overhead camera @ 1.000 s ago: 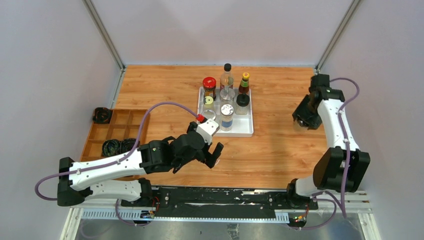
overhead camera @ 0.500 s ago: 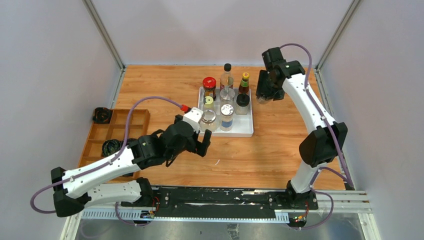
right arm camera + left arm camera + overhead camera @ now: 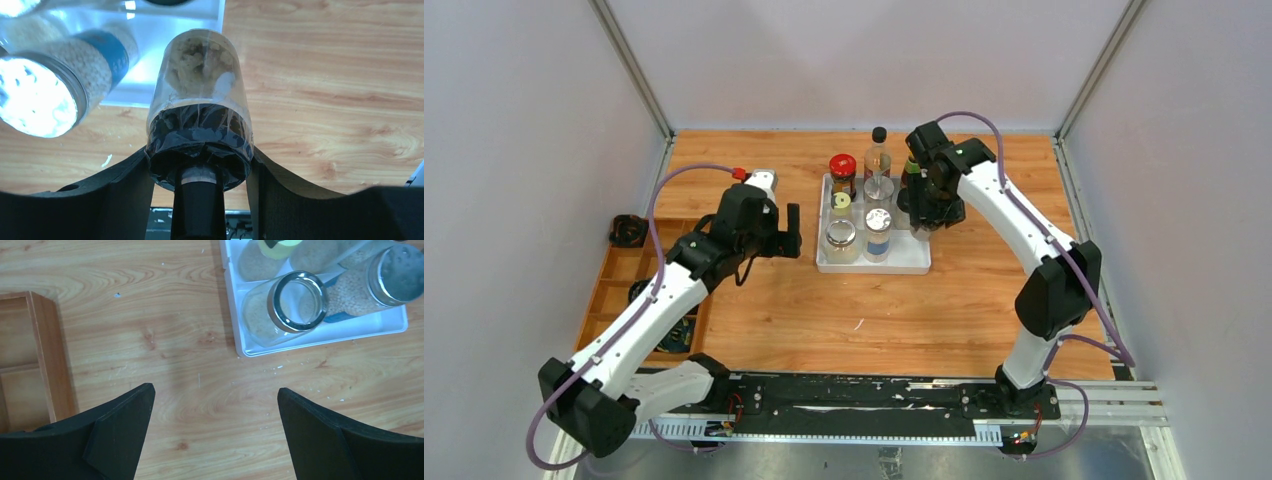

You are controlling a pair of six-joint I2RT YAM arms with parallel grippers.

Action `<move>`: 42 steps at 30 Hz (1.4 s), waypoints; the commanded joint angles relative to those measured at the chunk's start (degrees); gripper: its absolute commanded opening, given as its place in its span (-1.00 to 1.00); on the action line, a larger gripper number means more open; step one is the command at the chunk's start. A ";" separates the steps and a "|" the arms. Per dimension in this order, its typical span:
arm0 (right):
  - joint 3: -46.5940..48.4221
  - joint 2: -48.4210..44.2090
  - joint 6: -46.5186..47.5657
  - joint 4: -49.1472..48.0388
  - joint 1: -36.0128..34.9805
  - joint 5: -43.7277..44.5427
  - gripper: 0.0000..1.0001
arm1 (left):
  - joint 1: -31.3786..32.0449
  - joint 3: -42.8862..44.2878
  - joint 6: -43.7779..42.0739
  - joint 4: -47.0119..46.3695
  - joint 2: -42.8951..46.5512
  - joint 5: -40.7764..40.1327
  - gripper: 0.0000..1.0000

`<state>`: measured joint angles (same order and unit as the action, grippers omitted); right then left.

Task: Organize the condiment bottles
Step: Place the bottle in the storage box.

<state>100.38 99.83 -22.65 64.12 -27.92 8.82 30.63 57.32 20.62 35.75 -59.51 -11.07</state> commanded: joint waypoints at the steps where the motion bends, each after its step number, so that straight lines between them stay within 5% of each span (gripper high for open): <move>1: -3.93 -2.45 1.84 1.04 -1.52 -3.65 -0.85 | -2.58 2.77 -2.86 0.38 -2.53 3.70 1.00; 20: -3.30 7.58 4.33 -2.06 -3.58 -12.47 -0.84 | -2.68 1.30 -3.44 -0.94 -1.56 5.08 1.00; 42: -4.14 9.98 4.72 -3.74 -3.67 -4.79 -0.79 | -2.68 1.08 -3.14 -2.02 -2.17 6.47 1.00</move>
<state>95.31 108.49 -18.98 59.35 -30.70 2.79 28.25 59.02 17.78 34.76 -61.76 -5.76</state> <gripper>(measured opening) 0.635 1.000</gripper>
